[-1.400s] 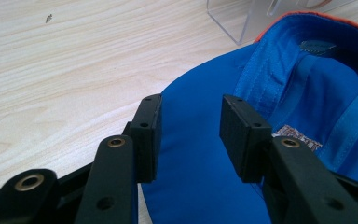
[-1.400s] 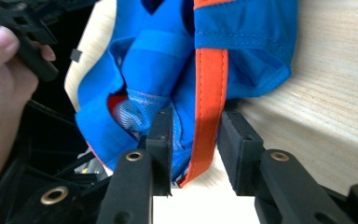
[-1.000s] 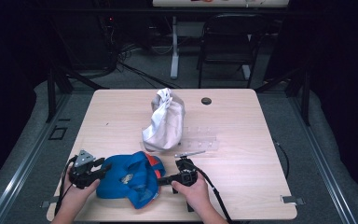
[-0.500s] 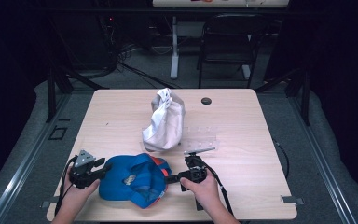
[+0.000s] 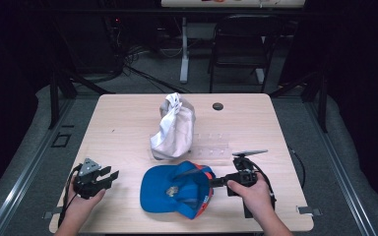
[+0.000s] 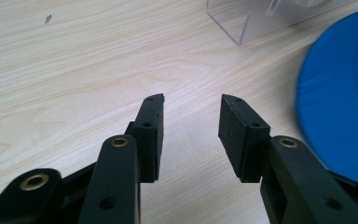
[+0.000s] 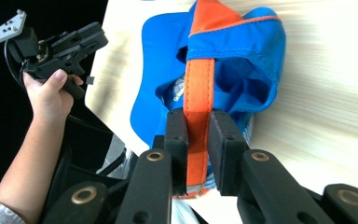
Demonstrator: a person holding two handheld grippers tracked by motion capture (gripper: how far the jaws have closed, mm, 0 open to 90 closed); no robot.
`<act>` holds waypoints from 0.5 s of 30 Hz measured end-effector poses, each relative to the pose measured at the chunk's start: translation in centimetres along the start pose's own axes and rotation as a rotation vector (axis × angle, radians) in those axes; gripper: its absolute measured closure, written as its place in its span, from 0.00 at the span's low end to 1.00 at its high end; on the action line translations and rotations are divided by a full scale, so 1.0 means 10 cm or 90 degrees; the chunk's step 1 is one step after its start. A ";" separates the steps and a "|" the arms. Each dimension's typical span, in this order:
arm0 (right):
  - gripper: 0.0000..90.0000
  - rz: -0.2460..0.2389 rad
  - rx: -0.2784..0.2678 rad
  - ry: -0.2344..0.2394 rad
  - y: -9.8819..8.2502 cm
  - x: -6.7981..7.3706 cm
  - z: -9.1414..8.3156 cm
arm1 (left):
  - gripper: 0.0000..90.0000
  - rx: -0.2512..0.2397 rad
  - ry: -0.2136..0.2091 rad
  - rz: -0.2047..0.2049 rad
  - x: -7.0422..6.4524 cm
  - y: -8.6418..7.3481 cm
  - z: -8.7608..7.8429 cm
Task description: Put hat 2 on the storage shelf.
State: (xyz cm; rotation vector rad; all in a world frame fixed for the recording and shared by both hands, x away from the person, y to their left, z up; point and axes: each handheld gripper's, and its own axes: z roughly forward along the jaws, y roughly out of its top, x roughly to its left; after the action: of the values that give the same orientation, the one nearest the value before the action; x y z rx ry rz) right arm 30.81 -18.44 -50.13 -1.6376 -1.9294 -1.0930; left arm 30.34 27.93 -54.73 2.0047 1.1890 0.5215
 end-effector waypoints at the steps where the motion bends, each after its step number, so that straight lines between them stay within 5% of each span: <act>1: 0.88 -0.004 0.004 0.005 0.00 -0.04 -0.05 | 0.67 0.000 0.001 -0.001 0.00 0.00 0.00; 7: 0.88 0.021 -0.009 0.054 0.04 -0.08 -0.25 | 0.65 0.002 0.005 -0.002 0.00 -0.01 0.01; 15: 0.88 0.038 -0.022 0.150 0.23 0.18 -0.44 | 0.63 0.006 0.004 -0.010 0.02 -0.01 0.01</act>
State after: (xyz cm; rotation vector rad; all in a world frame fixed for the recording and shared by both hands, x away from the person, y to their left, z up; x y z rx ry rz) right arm 31.74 -20.56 -45.36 -1.4988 -1.7093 -1.2405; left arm 30.45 28.15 -54.83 2.0016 1.2118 0.5153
